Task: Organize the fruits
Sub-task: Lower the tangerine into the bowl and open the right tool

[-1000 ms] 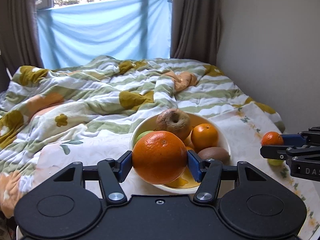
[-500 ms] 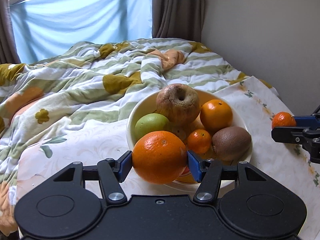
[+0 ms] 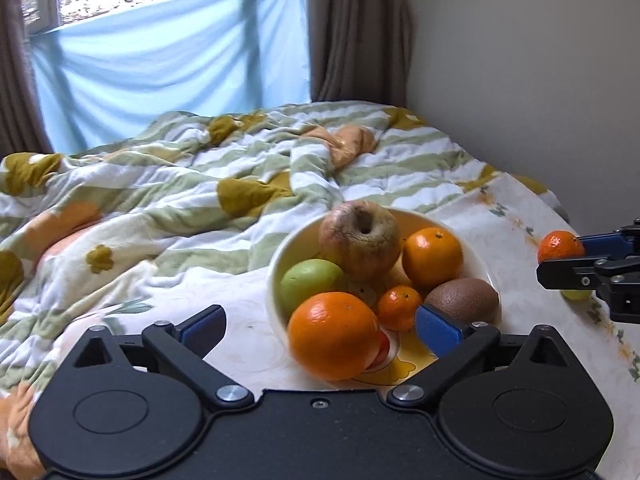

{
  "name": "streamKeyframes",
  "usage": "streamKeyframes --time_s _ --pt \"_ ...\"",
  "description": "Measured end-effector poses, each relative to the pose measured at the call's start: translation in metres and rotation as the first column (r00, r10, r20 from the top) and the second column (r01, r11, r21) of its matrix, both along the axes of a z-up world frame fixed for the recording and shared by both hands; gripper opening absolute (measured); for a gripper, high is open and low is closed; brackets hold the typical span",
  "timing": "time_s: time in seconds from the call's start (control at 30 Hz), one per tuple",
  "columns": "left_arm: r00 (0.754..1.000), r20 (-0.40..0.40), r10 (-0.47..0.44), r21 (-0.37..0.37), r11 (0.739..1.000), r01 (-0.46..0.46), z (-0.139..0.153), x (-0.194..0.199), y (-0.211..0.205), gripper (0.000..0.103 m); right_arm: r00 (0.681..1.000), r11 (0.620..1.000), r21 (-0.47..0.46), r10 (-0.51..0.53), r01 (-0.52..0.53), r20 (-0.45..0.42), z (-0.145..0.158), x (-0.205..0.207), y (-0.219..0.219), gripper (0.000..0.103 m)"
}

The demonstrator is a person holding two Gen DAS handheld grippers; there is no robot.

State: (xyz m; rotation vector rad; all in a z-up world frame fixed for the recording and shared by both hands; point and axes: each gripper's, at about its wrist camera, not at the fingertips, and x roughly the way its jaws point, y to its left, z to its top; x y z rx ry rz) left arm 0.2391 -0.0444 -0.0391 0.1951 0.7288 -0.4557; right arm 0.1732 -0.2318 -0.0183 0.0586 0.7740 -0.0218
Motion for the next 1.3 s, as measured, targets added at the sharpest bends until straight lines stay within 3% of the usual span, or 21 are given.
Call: streamKeyframes --time_s 0.33,0.6,1.2,1.3 --pt "0.978 0.015 0.207 -0.068 0.976 -0.205 0.032 -0.030 0.040 0.103 0.988 0.988 -0.002 0.156 -0.156 0.011 0.008 0.014 0.010 0.051" --pt "0.945 0.022 0.325 -0.050 0.945 -0.324 0.035 -0.051 0.066 0.103 0.952 0.952 -0.025 0.303 -0.304 -0.035 -0.016 0.033 0.037 0.051" --pt "0.912 -0.022 0.410 -0.074 0.909 -0.411 0.016 -0.069 0.092 0.103 0.882 0.859 -0.198 0.465 -0.472 -0.082 -0.063 0.039 0.082 0.052" --pt "0.912 -0.021 0.409 -0.067 0.910 -0.410 0.015 -0.070 0.091 0.103 0.881 0.845 -0.255 0.467 -0.469 -0.073 -0.064 0.035 0.086 0.065"
